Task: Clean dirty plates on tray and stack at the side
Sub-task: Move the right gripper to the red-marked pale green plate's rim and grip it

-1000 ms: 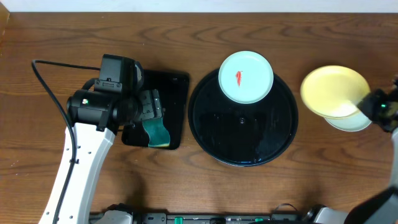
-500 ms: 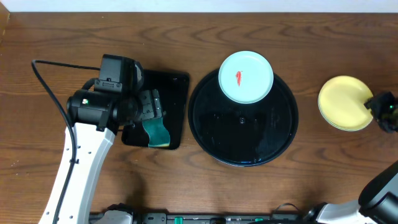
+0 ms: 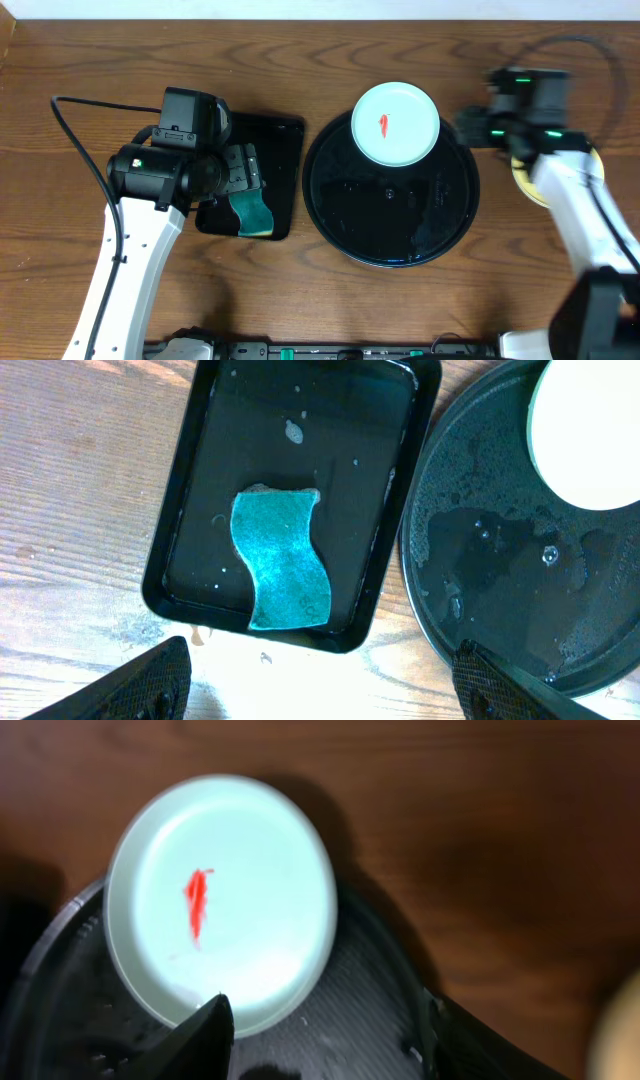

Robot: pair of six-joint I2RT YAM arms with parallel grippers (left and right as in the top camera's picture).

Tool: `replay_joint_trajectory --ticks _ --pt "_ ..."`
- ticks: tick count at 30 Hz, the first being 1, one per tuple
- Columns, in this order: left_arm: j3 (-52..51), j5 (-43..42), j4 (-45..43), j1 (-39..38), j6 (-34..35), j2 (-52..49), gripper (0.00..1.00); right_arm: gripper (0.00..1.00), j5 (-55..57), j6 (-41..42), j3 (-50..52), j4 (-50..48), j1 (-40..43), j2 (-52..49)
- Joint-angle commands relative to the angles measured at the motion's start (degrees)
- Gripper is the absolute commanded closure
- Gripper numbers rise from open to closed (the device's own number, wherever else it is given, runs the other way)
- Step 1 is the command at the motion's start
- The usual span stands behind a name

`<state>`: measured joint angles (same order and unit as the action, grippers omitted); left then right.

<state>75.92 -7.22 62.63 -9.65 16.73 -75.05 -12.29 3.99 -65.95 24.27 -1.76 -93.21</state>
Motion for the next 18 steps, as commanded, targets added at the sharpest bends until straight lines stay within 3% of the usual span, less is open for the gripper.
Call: replay_joint_trajectory --ticks 1,6,12,16,18 --pt "0.31 -0.09 0.11 0.09 0.46 0.13 0.16 0.43 11.67 -4.52 0.2 -3.41 -4.98 -6.54" --pt "0.33 -0.09 0.11 0.11 0.46 0.13 0.16 0.49 13.79 -6.16 0.2 -11.67 -7.06 -15.58" --pt "0.33 -0.09 0.11 0.09 0.46 0.13 0.16 0.6 13.99 -0.5 0.2 -14.67 -6.23 -19.21" --pt "0.31 -0.09 0.11 0.09 0.46 0.13 0.16 0.96 10.23 2.21 0.2 -13.18 -5.95 -19.17" --pt "0.33 -0.09 0.11 0.09 0.46 0.13 0.16 0.99 7.98 2.21 0.2 -11.45 -6.21 -18.69"
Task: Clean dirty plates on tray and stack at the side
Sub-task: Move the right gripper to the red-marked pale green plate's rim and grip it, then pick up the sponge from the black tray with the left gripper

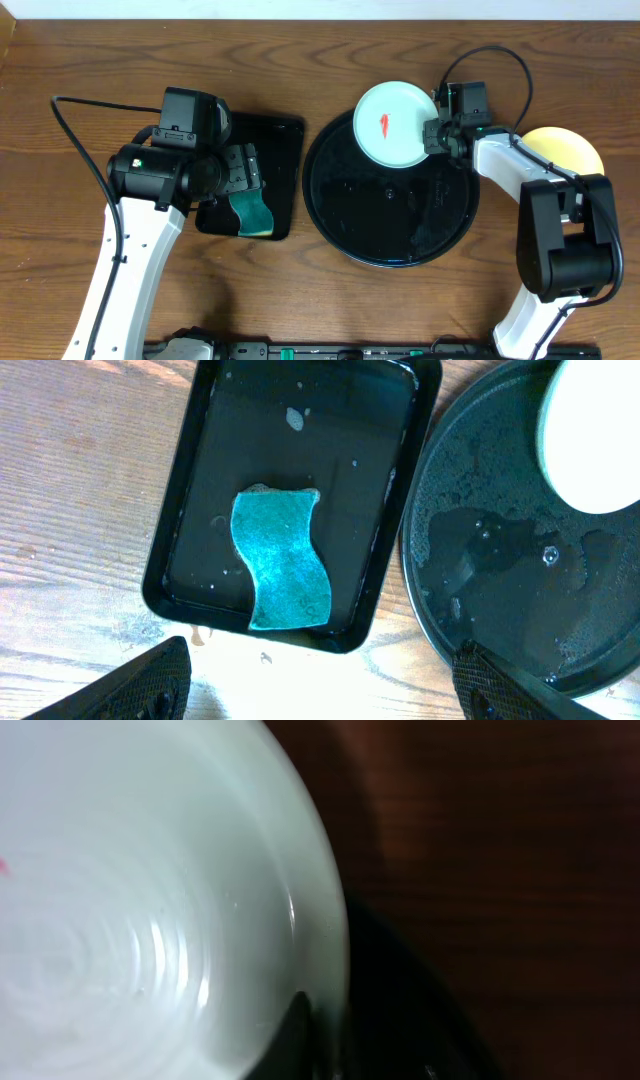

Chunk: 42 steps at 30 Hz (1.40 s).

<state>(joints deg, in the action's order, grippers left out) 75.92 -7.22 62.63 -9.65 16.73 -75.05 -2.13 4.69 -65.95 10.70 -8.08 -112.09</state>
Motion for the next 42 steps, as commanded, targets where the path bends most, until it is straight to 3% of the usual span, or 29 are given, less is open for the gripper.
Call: replay_joint_trajectory --ticks 1,7,15,22,24,25,30,33,38,40,42 --pt "0.33 -0.09 0.11 0.11 0.46 0.13 0.16 0.99 -2.45 1.53 0.2 3.08 -0.09 0.72" --pt "0.33 -0.09 0.11 0.09 0.46 0.13 0.16 0.99 -2.47 3.54 0.17 12.48 -0.39 7.32" --pt "0.33 -0.09 0.35 0.09 0.46 0.13 0.16 0.99 -2.67 11.85 0.37 33.83 -1.25 12.85" --pt "0.31 0.0 1.7 0.09 0.44 0.09 0.16 0.99 -2.6 14.93 3.87 32.98 -3.28 12.09" --pt "0.31 0.24 2.82 0.09 0.44 -0.22 0.16 0.88 -2.64 12.35 3.28 31.45 -3.26 12.61" --pt "0.07 0.63 3.32 0.09 0.46 -0.63 0.16 0.75 -2.62 9.31 2.4 31.12 -3.26 13.6" --pt "-4.61 4.85 1.29 0.09 1.99 -2.6 0.16 0.67 -2.86 2.99 -0.76 33.07 -3.34 20.24" --pt "-10.78 5.7 -4.2 0.09 4.94 -4.76 0.16 0.64 -3.72 2.89 -1.03 33.46 -3.34 26.12" --pt "-19.17 4.72 -15.08 0.09 9.11 -11.41 0.27 0.65 -6.54 2.93 -1.03 34.07 -3.56 33.11" --pt "-20.9 2.08 -20.17 0.09 9.31 -14.8 0.34 0.65 -6.54 2.95 -1.03 34.34 -3.76 34.38" --pt "-21.44 1.11 -23.43 0.09 9.46 -18.12 0.5 0.65 -6.54 2.95 -1.03 34.84 -3.76 34.82"
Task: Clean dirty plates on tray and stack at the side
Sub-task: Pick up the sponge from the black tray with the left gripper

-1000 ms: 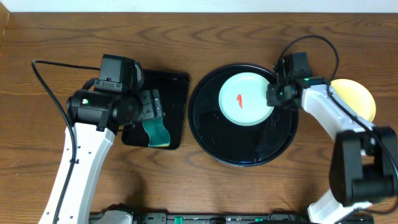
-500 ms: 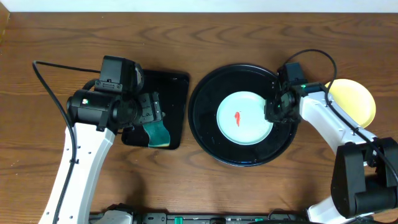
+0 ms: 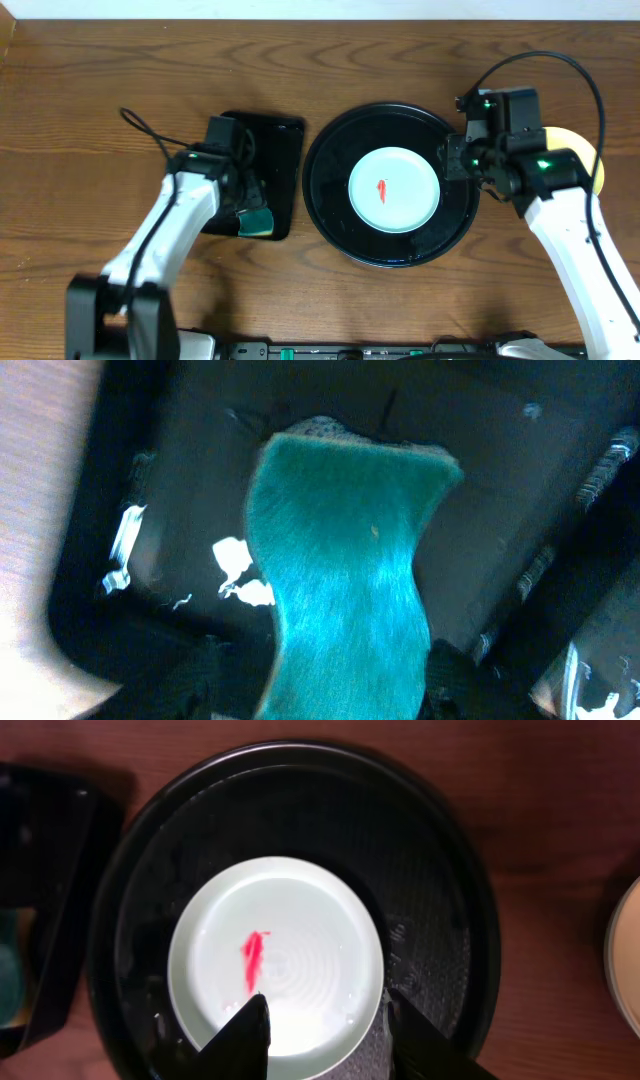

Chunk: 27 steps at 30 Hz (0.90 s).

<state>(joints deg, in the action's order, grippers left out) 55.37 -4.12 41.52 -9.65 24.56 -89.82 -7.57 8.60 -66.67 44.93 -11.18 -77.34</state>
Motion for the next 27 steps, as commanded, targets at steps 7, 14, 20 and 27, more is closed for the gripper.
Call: replay_joint_trajectory --ticks 7,14,20,27 --pt "-0.9 -3.48 -5.42 0.09 1.7 -13.25 0.92 0.69 -1.09 -0.96 -0.28 3.52 -0.68 0.04" --pt "2.51 -4.28 -1.97 0.11 1.6 -10.49 0.93 0.71 -1.03 -0.98 -0.28 4.35 -0.66 0.04" --pt "6.82 -4.26 2.56 0.09 -2.6 -3.3 0.93 0.69 -0.17 -0.96 -0.11 5.29 -0.57 -1.03" --pt "13.68 -4.31 8.44 -2.49 -5.9 3.8 0.93 0.66 -0.28 -0.24 0.83 5.6 1.62 -9.29"
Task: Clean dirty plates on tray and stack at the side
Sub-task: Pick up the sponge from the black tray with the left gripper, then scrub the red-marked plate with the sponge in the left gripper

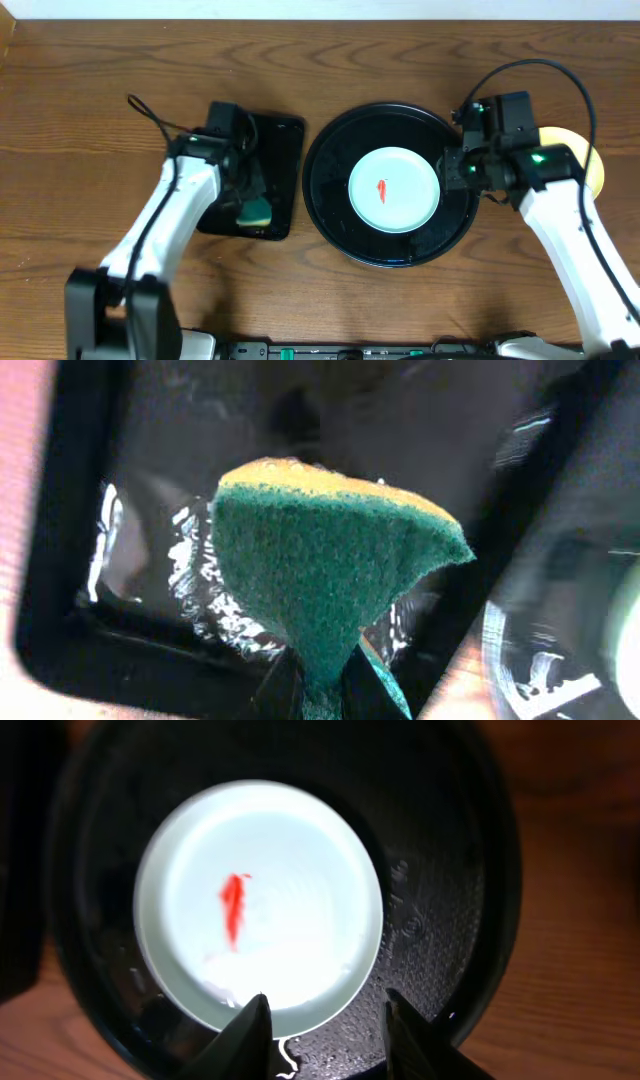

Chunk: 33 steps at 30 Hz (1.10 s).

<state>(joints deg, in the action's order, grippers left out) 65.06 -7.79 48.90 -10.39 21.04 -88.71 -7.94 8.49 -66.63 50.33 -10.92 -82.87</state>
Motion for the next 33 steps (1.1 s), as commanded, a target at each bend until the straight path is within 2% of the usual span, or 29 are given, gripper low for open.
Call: replay_joint_trajectory --ticks 1,5,8,10,14,16,21,26,33 --pt "5.18 -0.66 1.57 -2.86 -2.38 3.19 0.93 0.66 -0.31 -0.09 0.79 0.13 1.99 -5.49" --pt "7.72 -4.09 -0.04 -8.9 -1.53 3.76 0.93 0.67 -1.6 0.02 0.79 0.04 4.55 -12.44" --pt "7.69 -6.47 -4.5 -13.92 2.62 3.04 0.93 0.67 -2.86 -1.4 0.79 -1.14 6.23 -16.96" --pt "7.69 -6.62 -7.69 -16.85 5.6 1.95 0.92 0.69 -8.09 -4.85 0.79 -2.67 6.97 -19.67" --pt "7.69 -6.64 -13.29 -21.11 9.75 -1.38 0.93 0.72 -12.7 -5.81 0.79 -5.6 6.93 -23.87" --pt "7.69 -6.86 -15.52 -22.62 11.74 -3.91 0.93 0.77 -12.7 -5.81 0.79 -6.47 6.56 -25.59" --pt "7.69 -14.82 -22.34 -24.85 14.71 -11.52 0.93 0.99 -11.5 -5.33 0.79 -7.08 5.55 -27.56" --pt "7.69 -17.75 -29.38 -27.43 18.97 -18.6 0.93 0.99 -10.62 -5.33 0.79 -6.8 5.38 -27.5" --pt "7.69 -16.13 -38.16 -30.91 18.93 -27.56 0.92 0.99 -7.08 -5.33 0.79 -5.75 3.87 -27.5"
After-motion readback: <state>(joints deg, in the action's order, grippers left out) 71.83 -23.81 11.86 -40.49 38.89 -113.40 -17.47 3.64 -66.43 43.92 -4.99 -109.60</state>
